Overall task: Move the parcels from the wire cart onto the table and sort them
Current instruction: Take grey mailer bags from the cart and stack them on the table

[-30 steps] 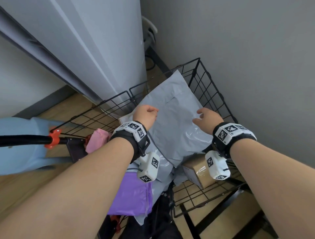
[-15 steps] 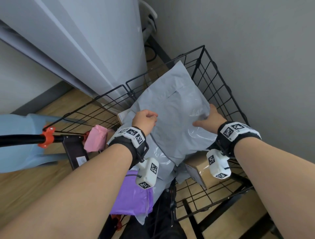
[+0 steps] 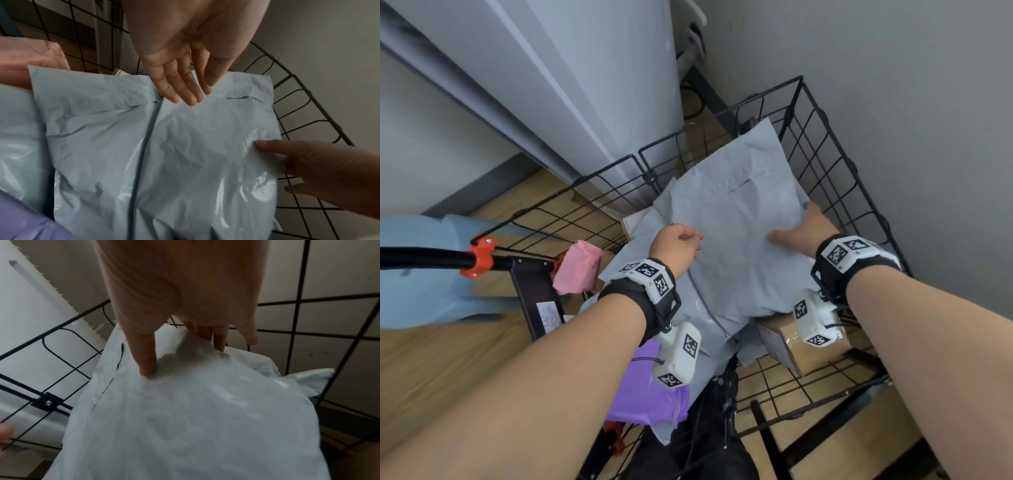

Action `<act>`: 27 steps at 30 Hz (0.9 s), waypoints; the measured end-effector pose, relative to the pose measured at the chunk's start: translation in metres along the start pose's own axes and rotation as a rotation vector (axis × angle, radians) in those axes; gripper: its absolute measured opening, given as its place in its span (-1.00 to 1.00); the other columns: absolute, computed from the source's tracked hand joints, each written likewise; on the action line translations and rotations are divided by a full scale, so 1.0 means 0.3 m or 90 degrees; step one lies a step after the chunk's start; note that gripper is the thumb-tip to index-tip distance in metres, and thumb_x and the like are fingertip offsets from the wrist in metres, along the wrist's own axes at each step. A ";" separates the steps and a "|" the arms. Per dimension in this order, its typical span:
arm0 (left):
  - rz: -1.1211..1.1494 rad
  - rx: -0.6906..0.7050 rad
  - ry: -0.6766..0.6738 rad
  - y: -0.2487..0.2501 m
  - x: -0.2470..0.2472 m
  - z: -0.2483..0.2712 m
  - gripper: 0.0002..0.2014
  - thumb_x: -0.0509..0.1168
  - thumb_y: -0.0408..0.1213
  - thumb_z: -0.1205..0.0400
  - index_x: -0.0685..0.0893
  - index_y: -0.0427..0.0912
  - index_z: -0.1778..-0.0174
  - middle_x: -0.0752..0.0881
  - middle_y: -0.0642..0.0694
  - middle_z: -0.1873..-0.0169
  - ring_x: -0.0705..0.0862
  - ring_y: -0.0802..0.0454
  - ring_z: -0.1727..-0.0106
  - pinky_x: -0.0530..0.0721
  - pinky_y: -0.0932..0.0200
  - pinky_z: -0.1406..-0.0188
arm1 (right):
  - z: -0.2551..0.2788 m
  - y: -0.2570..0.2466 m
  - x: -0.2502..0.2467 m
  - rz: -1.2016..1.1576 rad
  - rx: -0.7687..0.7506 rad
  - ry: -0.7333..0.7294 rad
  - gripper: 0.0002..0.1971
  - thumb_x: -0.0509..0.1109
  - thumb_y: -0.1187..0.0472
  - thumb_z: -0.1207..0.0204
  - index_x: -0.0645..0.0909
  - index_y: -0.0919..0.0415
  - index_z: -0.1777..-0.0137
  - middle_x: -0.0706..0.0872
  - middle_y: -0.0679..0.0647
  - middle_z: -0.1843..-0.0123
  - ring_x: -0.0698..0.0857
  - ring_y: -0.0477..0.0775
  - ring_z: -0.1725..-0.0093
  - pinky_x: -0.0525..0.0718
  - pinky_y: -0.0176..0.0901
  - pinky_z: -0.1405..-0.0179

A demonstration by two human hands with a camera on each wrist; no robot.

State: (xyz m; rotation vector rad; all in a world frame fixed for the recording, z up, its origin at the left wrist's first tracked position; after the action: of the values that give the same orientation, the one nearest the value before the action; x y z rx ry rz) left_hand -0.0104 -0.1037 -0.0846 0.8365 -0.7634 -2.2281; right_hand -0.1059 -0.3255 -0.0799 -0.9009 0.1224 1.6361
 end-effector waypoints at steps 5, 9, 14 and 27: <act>-0.001 0.003 0.019 0.048 -0.019 0.036 -0.83 0.20 -0.43 -0.63 0.70 -0.25 0.00 0.71 -0.18 0.18 0.62 0.12 0.35 0.55 0.39 0.42 | 0.101 -0.032 -0.010 -0.016 -0.064 -0.028 -0.61 0.50 0.03 -0.47 0.64 0.18 -0.24 0.72 0.11 -0.15 0.69 0.15 -0.07 0.58 -0.13 -0.02; 0.000 0.026 0.007 0.131 -0.024 0.100 -0.85 0.21 -0.40 -0.65 0.69 -0.18 0.02 0.71 -0.11 0.20 0.63 0.16 0.33 0.55 0.33 0.33 | 0.199 -0.083 -0.072 -0.031 -0.099 -0.006 -0.86 0.45 0.17 -0.49 0.64 0.20 0.01 0.72 0.16 0.02 0.66 0.13 0.10 0.56 -0.14 0.13; -0.010 0.064 -0.010 0.267 -0.032 0.236 -0.83 0.19 -0.37 -0.66 0.70 -0.15 0.00 0.72 -0.09 0.22 0.66 0.12 0.31 0.56 0.26 0.35 | 0.357 -0.139 -0.191 -0.129 -0.134 0.032 -0.72 0.45 0.25 -0.47 0.68 0.25 -0.17 0.76 0.18 -0.12 0.72 0.21 -0.11 0.66 0.03 -0.21; 0.019 0.209 -0.065 0.675 -0.092 0.716 -0.23 0.37 0.33 -0.27 0.47 0.04 -0.37 0.64 -0.06 -0.18 0.68 -0.04 -0.18 0.66 -0.14 -0.25 | 0.887 -0.250 -0.458 -0.302 -0.284 0.092 -0.76 0.31 0.27 -0.53 0.66 0.19 -0.17 0.79 0.16 -0.09 0.77 0.20 -0.07 0.71 0.18 -0.19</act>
State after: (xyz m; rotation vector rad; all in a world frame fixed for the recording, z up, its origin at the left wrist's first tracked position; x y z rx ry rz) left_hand -0.0778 -0.1497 0.2004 0.8609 -1.2060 -2.1623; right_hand -0.1692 -0.2707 0.2172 -1.2757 -0.3480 1.1665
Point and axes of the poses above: each hand's wrist, its own z-axis away from the middle knuckle, its own x-axis out of the palm, y = z × x, the point moved 3 cm from there along -z, towards the middle knuckle
